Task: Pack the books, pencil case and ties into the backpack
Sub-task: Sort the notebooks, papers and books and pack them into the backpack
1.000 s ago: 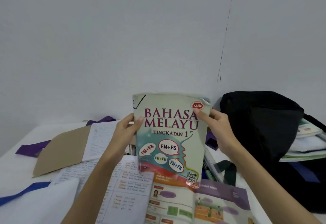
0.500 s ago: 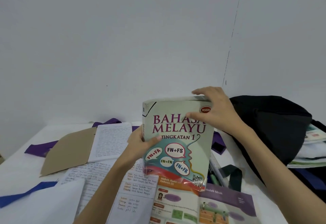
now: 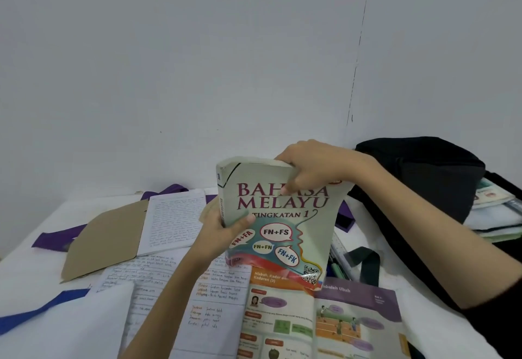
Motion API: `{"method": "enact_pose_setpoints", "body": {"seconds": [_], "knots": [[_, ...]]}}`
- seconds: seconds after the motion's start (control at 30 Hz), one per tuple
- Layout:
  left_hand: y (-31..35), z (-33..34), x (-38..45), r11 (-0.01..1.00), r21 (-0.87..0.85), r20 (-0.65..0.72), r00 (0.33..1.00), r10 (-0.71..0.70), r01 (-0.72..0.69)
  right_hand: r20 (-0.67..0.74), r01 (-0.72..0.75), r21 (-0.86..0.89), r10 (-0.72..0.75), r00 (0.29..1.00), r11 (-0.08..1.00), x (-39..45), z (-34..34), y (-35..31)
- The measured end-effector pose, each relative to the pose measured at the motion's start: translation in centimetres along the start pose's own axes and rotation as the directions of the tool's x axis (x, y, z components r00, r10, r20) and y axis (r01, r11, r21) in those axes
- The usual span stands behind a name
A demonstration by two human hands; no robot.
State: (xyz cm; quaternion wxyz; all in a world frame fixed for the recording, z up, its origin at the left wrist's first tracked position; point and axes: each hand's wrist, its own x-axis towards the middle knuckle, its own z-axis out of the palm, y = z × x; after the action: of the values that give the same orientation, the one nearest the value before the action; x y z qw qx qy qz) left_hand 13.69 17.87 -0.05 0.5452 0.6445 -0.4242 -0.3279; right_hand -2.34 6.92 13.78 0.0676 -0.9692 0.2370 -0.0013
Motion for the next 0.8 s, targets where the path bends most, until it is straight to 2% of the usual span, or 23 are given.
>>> {"method": "enact_pose_setpoints", "body": {"seconds": [0.1, 0.2, 0.3, 0.4, 0.47, 0.5, 0.57, 0.63, 0.67, 0.73, 0.8], "knots": [[1.1, 0.1, 0.2, 0.993, 0.098, -0.011, 0.998, 0.065, -0.063, -0.049, -0.002, 0.087, 0.007, 0.999, 0.996, -1.2, 0.0, 1.3], [2.9, 1.2, 0.3, 0.973, 0.153, -0.040, 0.982, 0.183, -0.175, -0.165, 0.001, 0.250, 0.042, 0.985, 0.968, -3.5, -0.3, 3.5], [4.7, 3.5, 0.7, 0.861, 0.386, 0.037, 0.938, 0.344, -0.331, -0.292, -0.011, 0.461, 0.163, 0.943, 0.888, -7.1, -1.2, 6.3], [5.3, 7.3, 1.4, 0.746, 0.506, 0.021, 0.871, 0.491, -0.433, -0.400, -0.016, 0.618, 0.332, 0.854, 0.786, -11.7, -1.8, 10.5], [5.6, 10.0, 1.7, 0.682, 0.524, -0.017, 0.795, 0.607, -0.510, -0.472, 0.016, 0.715, 0.466, 0.749, 0.699, -14.4, -1.6, 13.5], [5.5, 11.4, 2.0, 0.666, 0.509, 0.009, 0.777, 0.629, -0.545, -0.488, 0.042, 0.763, 0.532, 0.692, 0.646, -15.6, -1.3, 14.8], [5.6, 14.8, 2.4, 0.723, 0.429, 0.171, 0.835, 0.523, -0.541, -0.486, 0.095, 0.837, 0.650, 0.585, 0.539, -17.8, -0.7, 17.3], [5.7, 19.5, 2.3, 0.795, 0.413, 0.395, 0.874, 0.284, -0.445, -0.451, 0.149, 0.887, 0.747, 0.488, 0.438, -19.9, 0.1, 20.1], [5.5, 21.8, 2.3, 0.789, 0.457, 0.445, 0.874, 0.196, -0.410, -0.431, 0.174, 0.901, 0.779, 0.456, 0.397, -20.7, 0.4, 21.3], [4.8, 25.5, 2.3, 0.757, 0.540, 0.446, 0.888, 0.113, -0.368, -0.372, 0.229, 0.926, 0.827, 0.421, 0.300, -22.1, 1.5, 23.7], [4.3, 28.6, 3.0, 0.744, 0.594, 0.407, 0.912, 0.052, -0.307, -0.289, 0.295, 0.940, 0.862, 0.416, 0.173, -23.8, 2.4, 26.5]]}}
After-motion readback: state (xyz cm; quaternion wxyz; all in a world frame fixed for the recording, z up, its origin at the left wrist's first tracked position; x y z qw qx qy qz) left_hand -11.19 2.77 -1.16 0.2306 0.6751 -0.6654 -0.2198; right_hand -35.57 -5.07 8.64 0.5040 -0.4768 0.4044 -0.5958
